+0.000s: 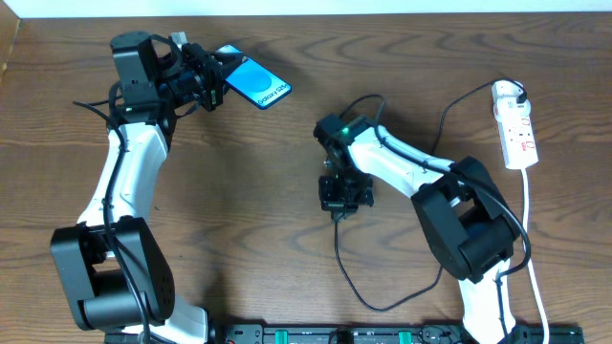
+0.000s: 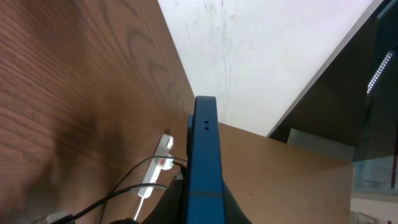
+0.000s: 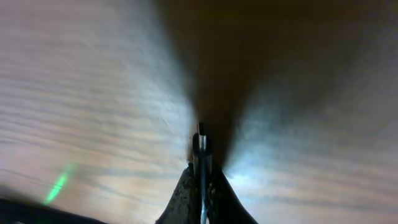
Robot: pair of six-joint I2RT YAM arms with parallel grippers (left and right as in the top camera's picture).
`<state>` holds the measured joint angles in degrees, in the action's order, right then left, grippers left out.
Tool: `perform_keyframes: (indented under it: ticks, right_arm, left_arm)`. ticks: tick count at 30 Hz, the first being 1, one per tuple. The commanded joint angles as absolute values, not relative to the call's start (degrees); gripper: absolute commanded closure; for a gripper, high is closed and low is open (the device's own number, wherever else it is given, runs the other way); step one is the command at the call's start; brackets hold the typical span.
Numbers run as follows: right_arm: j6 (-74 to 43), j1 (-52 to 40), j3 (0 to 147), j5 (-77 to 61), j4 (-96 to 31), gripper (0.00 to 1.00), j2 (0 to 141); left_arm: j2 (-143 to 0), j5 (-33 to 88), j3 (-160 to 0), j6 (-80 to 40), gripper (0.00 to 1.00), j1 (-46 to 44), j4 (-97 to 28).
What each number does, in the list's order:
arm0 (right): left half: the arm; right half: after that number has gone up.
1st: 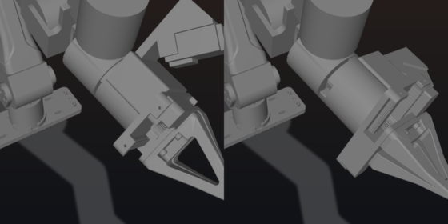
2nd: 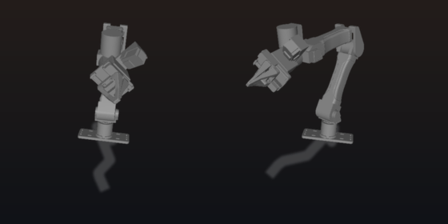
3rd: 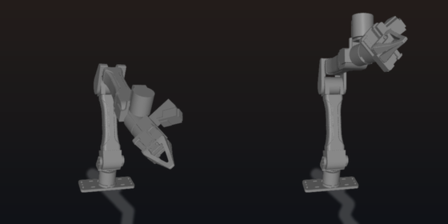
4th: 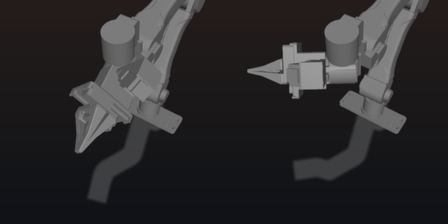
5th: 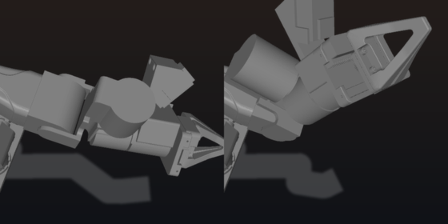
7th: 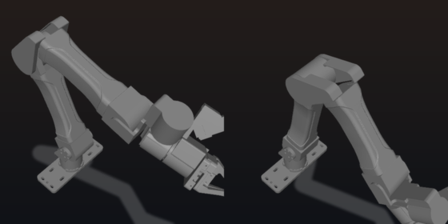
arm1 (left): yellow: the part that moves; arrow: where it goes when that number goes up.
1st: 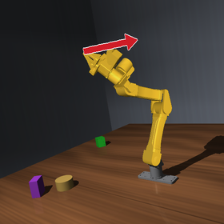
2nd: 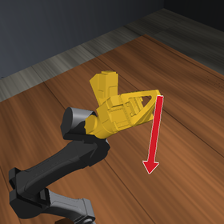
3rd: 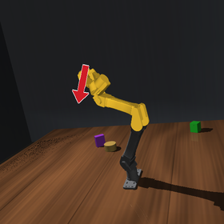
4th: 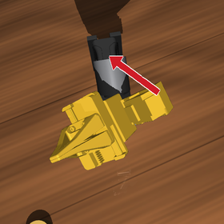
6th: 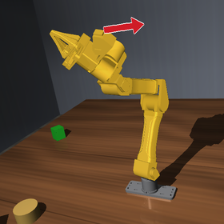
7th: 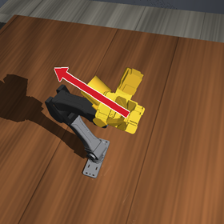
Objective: Plug charger to phone and switch on socket
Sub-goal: 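Lift the cable connector with the right gripper toward the phone's bottom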
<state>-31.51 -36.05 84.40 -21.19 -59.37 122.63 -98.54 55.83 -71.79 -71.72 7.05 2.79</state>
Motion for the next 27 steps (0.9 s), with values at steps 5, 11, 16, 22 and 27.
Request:
perform_keyframes:
  ticks: [5,11,16,22,27]
  right_arm:
    - [-24.3,-32.0,88.1,-23.3,-54.2,0.99,124.9]
    - [-17.8,-26.3,88.7,-38.5,-48.2,0.99,124.9]
    - [-13.5,-22.5,88.7,-50.1,-43.6,0.99,124.9]
    - [-8.8,-19.5,88.7,-59.7,-38.9,0.99,124.9]
    - [-3.2,-18.6,88.7,-66.2,-36.6,0.99,124.9]
  left_arm:
    - [-97.2,57.9,-72.2,-71.1,0.93,7.5,5.7]
    - [-97.2,58.8,-72.2,-67.7,0.93,7.5,13.3]
    - [-97.2,60.7,-72.2,-60.2,0.93,7.6,15.3]
    - [-97.2,61.1,-72.2,-51.4,0.92,7.6,15.4]
    - [-97.3,61.9,-72.2,-49.0,0.93,7.5,15.4]
